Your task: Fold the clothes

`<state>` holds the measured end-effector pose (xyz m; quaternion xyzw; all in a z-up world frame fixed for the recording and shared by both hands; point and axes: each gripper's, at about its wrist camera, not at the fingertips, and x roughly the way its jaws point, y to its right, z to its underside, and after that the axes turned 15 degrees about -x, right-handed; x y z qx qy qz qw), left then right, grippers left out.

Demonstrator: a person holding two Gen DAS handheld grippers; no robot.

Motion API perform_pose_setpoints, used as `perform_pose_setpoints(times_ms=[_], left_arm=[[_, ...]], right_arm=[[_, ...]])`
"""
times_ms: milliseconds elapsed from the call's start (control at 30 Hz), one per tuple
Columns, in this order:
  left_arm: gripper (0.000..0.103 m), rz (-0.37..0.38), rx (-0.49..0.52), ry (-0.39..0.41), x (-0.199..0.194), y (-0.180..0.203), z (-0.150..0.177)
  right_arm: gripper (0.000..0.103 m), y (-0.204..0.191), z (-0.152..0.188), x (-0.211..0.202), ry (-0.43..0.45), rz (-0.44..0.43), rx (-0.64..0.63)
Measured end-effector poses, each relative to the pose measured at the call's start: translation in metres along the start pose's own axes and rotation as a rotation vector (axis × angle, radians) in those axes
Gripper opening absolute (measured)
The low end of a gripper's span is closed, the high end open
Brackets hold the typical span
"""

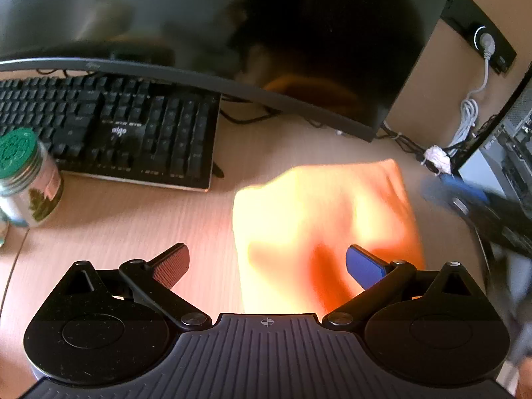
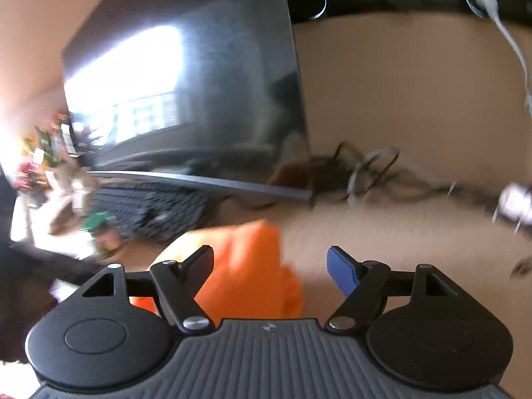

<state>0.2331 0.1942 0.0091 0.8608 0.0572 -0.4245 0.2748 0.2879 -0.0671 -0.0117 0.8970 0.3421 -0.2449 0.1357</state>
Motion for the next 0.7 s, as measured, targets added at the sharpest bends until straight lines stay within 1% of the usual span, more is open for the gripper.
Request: perform_pose_setpoints(times_ms=[33, 67, 133, 167, 233, 267, 367, 433, 567, 633, 700], left_arm=[[0.103, -0.005, 0.001, -0.002, -0.001, -0.001, 0.002], [0.103, -0.015, 0.004, -0.005, -0.001, -0.001, 0.004], [0.103, -0.039, 0.009, -0.004, -0.001, -0.002, 0.011], [0.103, -0.054, 0.014, 0.0, -0.002, -0.003, 0.014], [0.103, -0.078, 0.027, -0.001, -0.002, -0.005, 0.021], [0.103, -0.086, 0.033, -0.005, -0.002, -0.006, 0.024], [0.103, -0.096, 0.037, -0.03, 0.003, -0.007, 0.033], [0.103, -0.093, 0.034, -0.033, 0.003, -0.007, 0.037], [0.103, -0.087, 0.037, -0.04, 0.003, -0.007, 0.04], [0.103, -0.078, 0.039, -0.045, 0.004, -0.006, 0.043], [0.103, -0.08, 0.044, -0.046, 0.004, -0.004, 0.045]], right_arm=[[0.083, -0.002, -0.003, 0.007, -0.012, 0.032, -0.036], [0.085, -0.004, -0.001, 0.024, -0.061, 0.066, -0.085], [0.085, -0.005, 0.015, 0.06, -0.188, 0.112, -0.118], [0.085, -0.002, 0.024, 0.068, -0.213, 0.123, -0.096], [0.085, 0.006, 0.031, 0.064, -0.206, 0.103, -0.03], [0.086, 0.01, 0.032, 0.063, -0.208, 0.1, -0.02], [0.091, 0.009, 0.038, 0.064, -0.21, 0.114, -0.042], [0.093, 0.009, 0.044, 0.066, -0.215, 0.125, -0.049], [0.094, 0.007, 0.05, 0.074, -0.247, 0.161, -0.083], [0.094, 0.006, 0.055, 0.072, -0.265, 0.192, -0.123], [0.094, 0.007, 0.06, 0.066, -0.274, 0.209, -0.125]])
